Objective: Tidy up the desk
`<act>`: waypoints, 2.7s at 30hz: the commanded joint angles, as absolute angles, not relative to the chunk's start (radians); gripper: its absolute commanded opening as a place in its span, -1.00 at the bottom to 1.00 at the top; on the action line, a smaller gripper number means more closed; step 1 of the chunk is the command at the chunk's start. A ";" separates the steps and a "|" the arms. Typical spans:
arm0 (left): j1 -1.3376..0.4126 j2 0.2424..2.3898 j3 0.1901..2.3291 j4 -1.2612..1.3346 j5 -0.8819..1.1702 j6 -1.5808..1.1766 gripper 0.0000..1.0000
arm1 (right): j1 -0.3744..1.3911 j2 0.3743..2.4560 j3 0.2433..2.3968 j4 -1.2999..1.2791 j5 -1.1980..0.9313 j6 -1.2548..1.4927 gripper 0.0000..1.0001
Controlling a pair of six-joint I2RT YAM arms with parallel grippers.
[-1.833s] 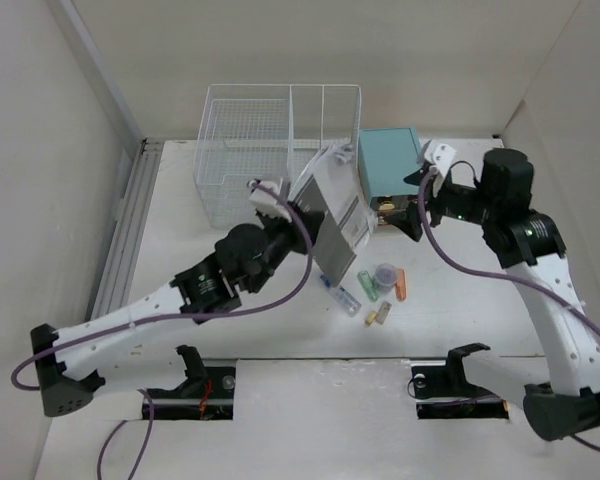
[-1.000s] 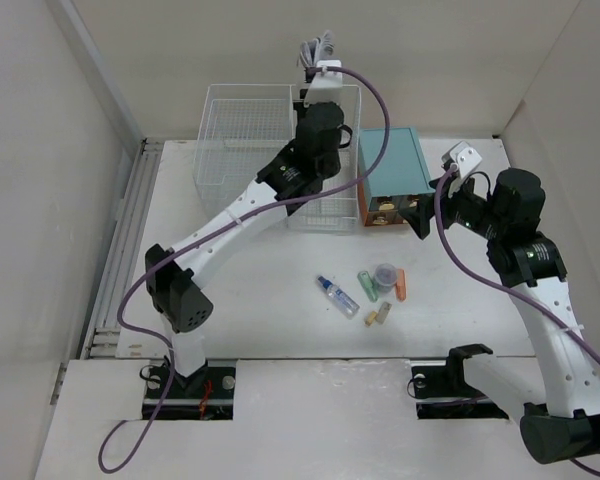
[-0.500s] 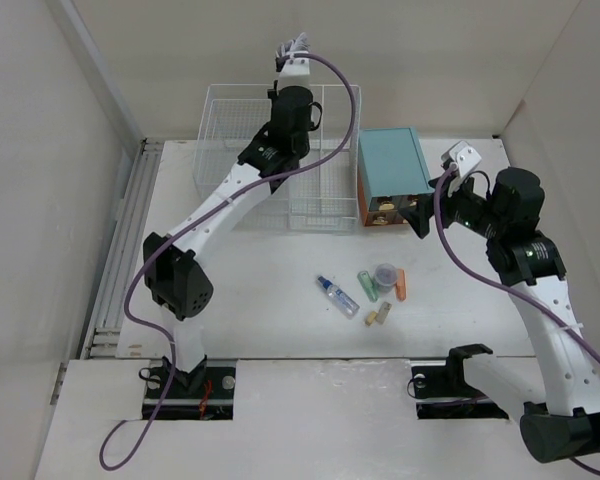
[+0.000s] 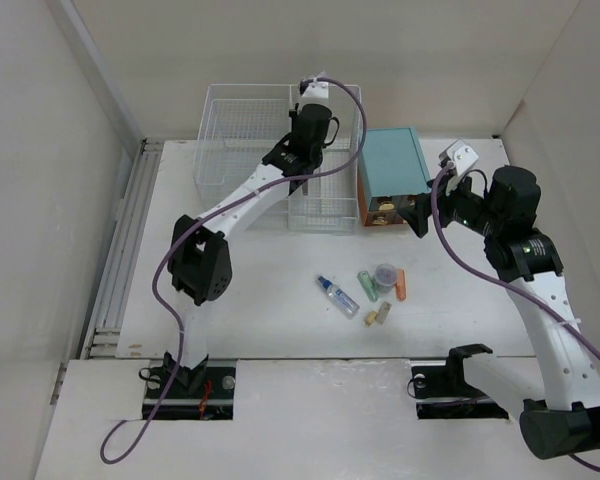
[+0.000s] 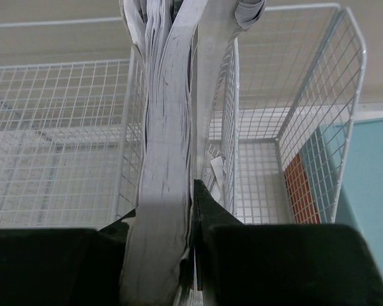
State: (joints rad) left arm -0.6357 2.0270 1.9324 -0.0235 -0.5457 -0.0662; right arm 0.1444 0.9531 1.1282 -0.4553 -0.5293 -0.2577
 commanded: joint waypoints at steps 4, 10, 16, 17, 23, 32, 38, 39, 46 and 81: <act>-0.637 1.999 2.020 0.109 -0.595 -0.066 -1.00 | 0.141 0.950 1.124 -0.399 -0.532 -0.241 1.00; -0.637 2.008 1.997 0.146 -0.604 -0.066 -1.00 | 0.141 0.959 1.124 -0.408 -0.541 -0.241 1.00; -0.637 1.984 1.887 0.259 -0.615 -0.066 -1.00 | 0.141 0.959 1.124 -0.408 -0.552 -0.250 1.00; -0.637 1.983 1.870 0.276 -0.627 -0.066 -1.00 | 0.141 0.959 1.124 -0.408 -0.552 -0.250 1.00; -0.637 1.960 1.781 0.363 -0.647 -0.066 -1.00 | 0.141 0.959 1.124 -0.408 -0.581 -0.259 1.00; -0.637 1.942 1.710 0.411 -0.649 -0.066 -0.79 | 0.141 0.959 1.115 -0.408 -0.592 -0.268 1.00; -0.627 1.901 1.687 0.411 -0.638 -0.066 0.68 | 0.141 0.968 1.115 -0.417 -0.603 -0.268 1.00; -0.627 1.884 1.675 0.411 -0.638 -0.066 0.71 | 0.141 0.968 1.115 -0.417 -0.603 -0.268 1.00; -0.669 1.783 1.684 0.422 -0.614 -0.034 0.42 | 0.141 0.968 1.115 -0.417 -0.589 -0.278 1.00; -0.741 0.730 0.793 0.021 -0.333 -0.360 0.71 | 0.155 1.456 0.946 -0.019 -0.327 0.138 0.34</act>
